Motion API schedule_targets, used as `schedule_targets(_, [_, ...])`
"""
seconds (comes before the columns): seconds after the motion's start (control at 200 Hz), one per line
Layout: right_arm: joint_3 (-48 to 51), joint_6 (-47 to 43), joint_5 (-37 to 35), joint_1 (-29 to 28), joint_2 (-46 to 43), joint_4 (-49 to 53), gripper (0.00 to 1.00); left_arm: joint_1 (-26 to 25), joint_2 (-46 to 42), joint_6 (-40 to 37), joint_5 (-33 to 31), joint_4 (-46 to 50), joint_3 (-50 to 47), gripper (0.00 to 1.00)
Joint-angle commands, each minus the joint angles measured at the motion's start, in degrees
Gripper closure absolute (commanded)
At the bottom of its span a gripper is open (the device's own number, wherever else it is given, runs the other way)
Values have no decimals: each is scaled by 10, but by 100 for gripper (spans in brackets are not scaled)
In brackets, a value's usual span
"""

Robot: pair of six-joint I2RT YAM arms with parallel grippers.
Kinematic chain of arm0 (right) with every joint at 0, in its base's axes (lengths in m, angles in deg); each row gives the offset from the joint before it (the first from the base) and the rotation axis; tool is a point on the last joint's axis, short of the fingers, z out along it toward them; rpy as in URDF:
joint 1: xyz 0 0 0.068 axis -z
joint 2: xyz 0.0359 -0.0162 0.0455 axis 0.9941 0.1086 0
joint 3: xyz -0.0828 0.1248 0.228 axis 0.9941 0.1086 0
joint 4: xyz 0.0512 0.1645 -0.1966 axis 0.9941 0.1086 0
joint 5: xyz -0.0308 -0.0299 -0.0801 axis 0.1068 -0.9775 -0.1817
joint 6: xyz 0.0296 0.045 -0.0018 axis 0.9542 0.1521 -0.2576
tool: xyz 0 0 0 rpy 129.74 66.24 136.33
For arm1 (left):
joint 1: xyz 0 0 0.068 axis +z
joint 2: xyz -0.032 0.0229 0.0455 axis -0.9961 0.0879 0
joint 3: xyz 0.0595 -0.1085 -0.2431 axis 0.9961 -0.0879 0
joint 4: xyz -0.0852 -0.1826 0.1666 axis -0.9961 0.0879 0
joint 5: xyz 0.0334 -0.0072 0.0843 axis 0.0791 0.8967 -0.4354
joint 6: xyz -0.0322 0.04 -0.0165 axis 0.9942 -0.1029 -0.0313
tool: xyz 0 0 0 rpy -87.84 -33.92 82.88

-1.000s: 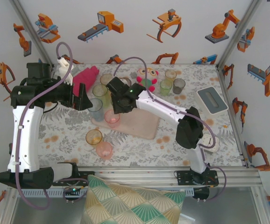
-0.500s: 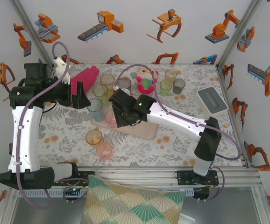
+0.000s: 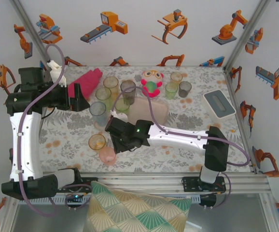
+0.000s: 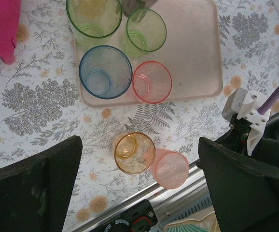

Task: Place the glasses into the tray

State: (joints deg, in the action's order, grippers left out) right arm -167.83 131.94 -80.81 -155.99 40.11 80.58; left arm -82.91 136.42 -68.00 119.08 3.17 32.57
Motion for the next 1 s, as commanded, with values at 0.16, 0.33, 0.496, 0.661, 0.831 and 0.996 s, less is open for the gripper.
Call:
schedule_targets(0.16, [7,53,-20,1,12,-32,59,5,-20,-23,20,10,-5,3])
schedule_targets(0.33, [9,59,-10,1,26,-43,58,5,-22,-26,24,10,-8,3])
schedule_targets(0.496, [8,63,-13,-2,37,-45,59,5,-19,-25,34,10,-6,3])
schedule_targets(0.661, [-10,62,-18,-7,61,-30,59,4,-19,-21,44,11,-5,3])
schedule_targets(0.831, [-32,56,-21,-10,84,-12,59,5,-16,-20,43,12,2,3])
schedule_targets(0.996, [-46,55,-37,-10,91,12,60,5,-16,-20,43,12,3,3])
